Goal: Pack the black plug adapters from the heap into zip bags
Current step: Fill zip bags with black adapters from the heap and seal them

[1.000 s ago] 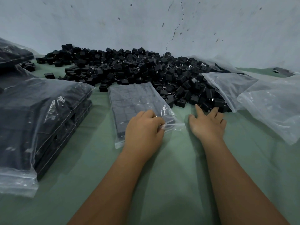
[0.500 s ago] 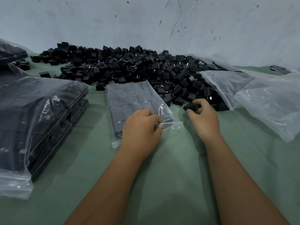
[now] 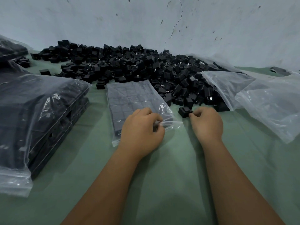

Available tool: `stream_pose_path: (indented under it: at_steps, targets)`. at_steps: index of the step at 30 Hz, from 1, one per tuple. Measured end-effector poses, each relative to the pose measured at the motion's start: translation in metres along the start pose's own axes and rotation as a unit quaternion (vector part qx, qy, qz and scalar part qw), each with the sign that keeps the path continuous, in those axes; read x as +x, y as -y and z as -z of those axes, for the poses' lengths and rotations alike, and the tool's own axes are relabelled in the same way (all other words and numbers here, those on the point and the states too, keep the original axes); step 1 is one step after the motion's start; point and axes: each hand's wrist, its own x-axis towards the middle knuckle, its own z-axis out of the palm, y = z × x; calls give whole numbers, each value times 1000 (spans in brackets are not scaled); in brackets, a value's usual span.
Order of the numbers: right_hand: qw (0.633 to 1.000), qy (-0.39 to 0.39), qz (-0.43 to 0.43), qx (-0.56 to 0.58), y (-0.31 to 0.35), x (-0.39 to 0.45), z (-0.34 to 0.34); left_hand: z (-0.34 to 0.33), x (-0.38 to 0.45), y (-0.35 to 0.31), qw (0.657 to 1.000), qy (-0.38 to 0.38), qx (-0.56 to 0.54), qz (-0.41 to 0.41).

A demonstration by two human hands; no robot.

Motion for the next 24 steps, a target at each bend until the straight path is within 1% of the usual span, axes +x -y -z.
stream_pose_path:
  at_steps: [3, 6, 10, 12, 14, 16, 18, 21, 22, 24]
  targets:
    - [998, -14, -21, 53, 3, -6, 3, 3, 0, -1, 1000, 12, -7, 6]
    - [988, -44, -35, 144, 16, -18, 5, 3, 0, -1, 1000, 8, -9, 8]
    - [954, -60, 7, 293, 47, -44, 5, 10, 1, 3, 1000, -14, -4, -6]
    - [942, -65, 25, 328, 62, -60, 6, 17, 0, 8, 1000, -30, -2, 0]
    - [935, -48, 44, 349, 71, -75, 7, 26, -3, 16, 1000, -18, 7, 7]
    - [935, -7, 73, 347, 74, -85, 7, 34, -9, 25, 1000, 7, 23, 5]
    - [939, 20, 123, 320, 74, -89, 7, 40, -15, 33, 1000, 7, 7, 16]
    - [950, -6, 211, 230, 77, -92, 9, 44, -18, 34, 991, -66, -83, 79]
    - [957, -24, 218, 191, 78, -92, 9, 43, -17, 31, 985, -91, -106, 99]
    - [969, -50, 203, 133, 82, -93, 6, 39, -17, 25, 979, -122, -120, 113]
